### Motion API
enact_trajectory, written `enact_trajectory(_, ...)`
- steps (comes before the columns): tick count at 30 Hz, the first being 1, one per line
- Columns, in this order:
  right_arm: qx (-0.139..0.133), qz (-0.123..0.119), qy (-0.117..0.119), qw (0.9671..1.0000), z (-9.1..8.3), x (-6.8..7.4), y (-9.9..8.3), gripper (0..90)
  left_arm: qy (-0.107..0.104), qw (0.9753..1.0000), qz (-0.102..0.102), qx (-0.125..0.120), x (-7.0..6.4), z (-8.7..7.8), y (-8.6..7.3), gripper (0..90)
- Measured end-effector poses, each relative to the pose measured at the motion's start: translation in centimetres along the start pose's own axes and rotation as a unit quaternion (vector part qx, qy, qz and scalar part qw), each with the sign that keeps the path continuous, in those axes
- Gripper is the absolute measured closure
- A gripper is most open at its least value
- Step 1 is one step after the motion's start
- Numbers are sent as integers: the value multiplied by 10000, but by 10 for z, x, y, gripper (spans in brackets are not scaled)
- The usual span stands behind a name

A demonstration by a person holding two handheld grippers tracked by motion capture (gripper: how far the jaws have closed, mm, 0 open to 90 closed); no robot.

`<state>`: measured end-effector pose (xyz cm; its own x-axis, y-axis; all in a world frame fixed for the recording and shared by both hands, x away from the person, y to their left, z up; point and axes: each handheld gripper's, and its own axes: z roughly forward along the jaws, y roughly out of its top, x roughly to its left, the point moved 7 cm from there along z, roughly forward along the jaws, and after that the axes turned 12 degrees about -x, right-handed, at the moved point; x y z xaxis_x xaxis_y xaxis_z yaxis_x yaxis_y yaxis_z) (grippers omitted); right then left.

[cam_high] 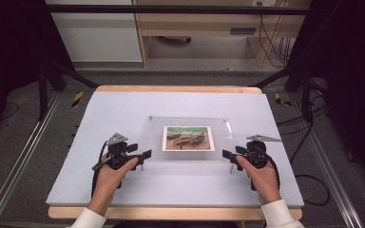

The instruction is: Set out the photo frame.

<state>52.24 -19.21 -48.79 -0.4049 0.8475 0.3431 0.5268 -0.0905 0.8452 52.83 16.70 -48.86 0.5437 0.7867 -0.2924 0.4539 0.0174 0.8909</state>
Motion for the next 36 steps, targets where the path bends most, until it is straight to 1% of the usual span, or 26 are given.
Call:
enact_trajectory(1,18,55,7,10000,0,1,-1,311,-24,10000,-43,6,0,0,0,254)
enact_trajectory(5,32,125,33,9999,-1,1,-2,297,-140,9997,-179,30,-2,2,-1,255)
enact_trajectory(8,25,180,53,9998,1,1,-3,272,-163,9996,-220,50,-1,2,-2,253)
enact_trajectory(11,31,204,50,9998,1,1,-3,266,-195,9992,-352,46,-1,2,-3,254)
enact_trajectory(18,34,282,88,9996,-1,2,-5,263,-254,9982,-537,113,0,1,-4,244)
enact_trajectory(21,42,341,137,9993,-2,2,-6,255,-246,9980,-578,99,0,1,-5,243)
enact_trajectory(24,76,448,177,9988,-2,2,-6,249,-290,9975,-637,118,1,2,-5,238)
enact_trajectory(30,90,493,179,9986,1,0,-6,238,-371,9960,-799,148,1,4,-6,230)
enact_trajectory(36,85,512,178,9985,1,0,-6,237,-421,9955,-831,156,0,6,-7,224)
